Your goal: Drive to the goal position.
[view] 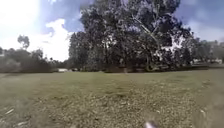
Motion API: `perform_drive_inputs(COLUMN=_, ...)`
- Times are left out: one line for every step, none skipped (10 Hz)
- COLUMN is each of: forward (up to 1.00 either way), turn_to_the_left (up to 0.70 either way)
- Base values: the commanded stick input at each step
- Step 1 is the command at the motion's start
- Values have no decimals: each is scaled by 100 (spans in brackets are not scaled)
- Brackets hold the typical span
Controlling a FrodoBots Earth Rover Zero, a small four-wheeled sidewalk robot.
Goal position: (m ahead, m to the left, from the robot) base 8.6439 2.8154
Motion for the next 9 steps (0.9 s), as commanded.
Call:
perform_drive_inputs(forward=70, turn_to_the_left=1)
perform_drive_inputs(forward=70, turn_to_the_left=2)
perform_drive_inputs(forward=70, turn_to_the_left=2)
perform_drive_inputs(forward=70, turn_to_the_left=3)
perform_drive_inputs(forward=70, turn_to_the_left=3)
perform_drive_inputs(forward=70, turn_to_the_left=3)
perform_drive_inputs(forward=70, turn_to_the_left=3)
perform_drive_inputs(forward=70, turn_to_the_left=3)
perform_drive_inputs(forward=70, turn_to_the_left=0)
